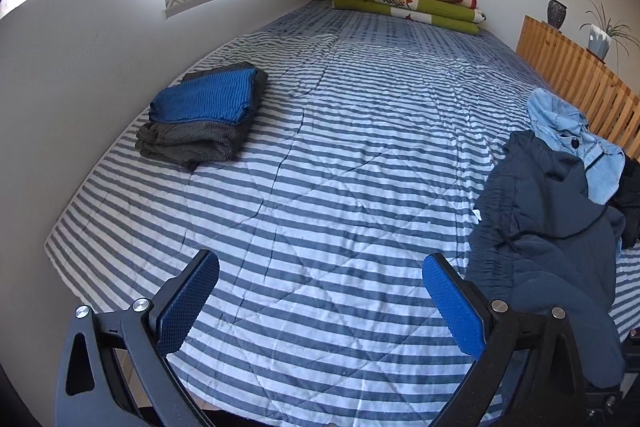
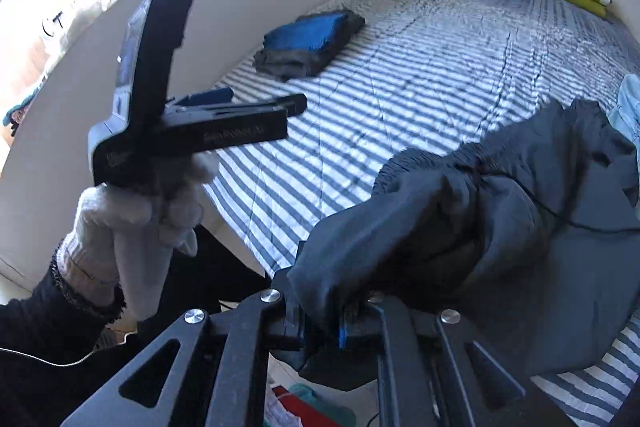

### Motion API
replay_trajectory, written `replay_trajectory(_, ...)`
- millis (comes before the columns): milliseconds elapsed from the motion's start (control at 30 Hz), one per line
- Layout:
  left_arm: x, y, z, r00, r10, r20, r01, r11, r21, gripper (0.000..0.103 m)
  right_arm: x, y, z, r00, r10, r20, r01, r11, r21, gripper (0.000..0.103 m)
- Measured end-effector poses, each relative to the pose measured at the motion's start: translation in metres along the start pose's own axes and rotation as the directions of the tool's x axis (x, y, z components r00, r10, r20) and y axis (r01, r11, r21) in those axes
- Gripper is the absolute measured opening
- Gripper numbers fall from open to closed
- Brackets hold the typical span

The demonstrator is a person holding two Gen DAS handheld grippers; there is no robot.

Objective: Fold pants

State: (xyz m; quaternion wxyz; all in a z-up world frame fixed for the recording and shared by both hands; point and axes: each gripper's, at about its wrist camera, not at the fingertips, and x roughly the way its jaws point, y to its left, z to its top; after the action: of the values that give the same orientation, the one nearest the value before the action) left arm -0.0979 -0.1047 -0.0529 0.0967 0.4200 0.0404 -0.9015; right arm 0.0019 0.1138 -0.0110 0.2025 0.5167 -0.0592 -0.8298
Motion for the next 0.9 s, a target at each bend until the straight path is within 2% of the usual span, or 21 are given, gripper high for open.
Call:
replay_trajectory(100, 0.009, -0.003, -0.011, 1.000, -0.009, -0.024, 0.009, 1.000, 0.008, 0.103, 0.002, -0.030, -0.006, 0.996, -0.077, -0.038, 0.080, 0.994, 0.075, 0.026)
replay_trajectory(167, 0.021, -0.011, -0.018, 0.998, -0.043, -0.054, 0.043, 0.999, -0.002, 0.103, -0.005, -0.045, -0.003, 0.991, -0.135, -0.016, 0.136, 0.985, 0.104, 0.039)
replay_trajectory(233, 0.036, -0.020, -0.023, 0.993, -0.082, -0.088, 0.081, 0.997, -0.009, 0.103, -0.014, -0.061, 0.008, 0.984, -0.179, 0.004, 0.177, 0.975, 0.131, 0.046)
replay_trajectory(333, 0.060, -0.042, -0.031, 0.981, -0.130, -0.145, 0.131, 0.991, -0.005, 0.103, -0.025, -0.085, 0.026, 0.965, -0.260, 0.028, 0.251, 0.951, 0.179, 0.048)
replay_trajectory(400, 0.075, -0.060, -0.035, 0.968, -0.169, -0.186, 0.171, 0.985, -0.004, 0.102, -0.022, -0.099, 0.047, 0.941, -0.336, 0.032, 0.325, 0.927, 0.190, 0.050)
replay_trajectory(500, 0.081, -0.091, -0.045, 0.962, -0.191, -0.197, 0.201, 0.979, 0.032, 0.101, -0.013, -0.113, 0.068, 0.917, -0.397, 0.032, 0.384, 0.902, 0.198, 0.050)
replay_trajectory(600, 0.079, -0.115, -0.051, 0.958, -0.215, -0.192, 0.233, 0.970, 0.075, 0.101, -0.003, -0.126, 0.081, 0.911, -0.412, 0.017, 0.401, 0.895, 0.197, 0.050)
replay_trajectory(700, 0.081, -0.129, -0.056, 0.958, -0.209, -0.195, 0.235, 0.965, 0.118, 0.101, -0.009, -0.130, 0.080, 0.919, -0.395, 0.009, 0.388, 0.905, 0.172, 0.050)
replay_trajectory(800, 0.092, -0.135, -0.060, 0.952, -0.203, -0.230, 0.236, 0.963, 0.127, 0.101, -0.025, -0.128, 0.074, 0.919, -0.394, 0.013, 0.389, 0.911, 0.141, 0.050)
replay_trajectory(900, 0.109, -0.142, -0.069, 0.942, -0.191, -0.276, 0.236, 0.962, 0.140, 0.101, -0.044, -0.127, 0.065, 0.910, -0.415, 0.029, 0.409, 0.905, 0.121, 0.050)
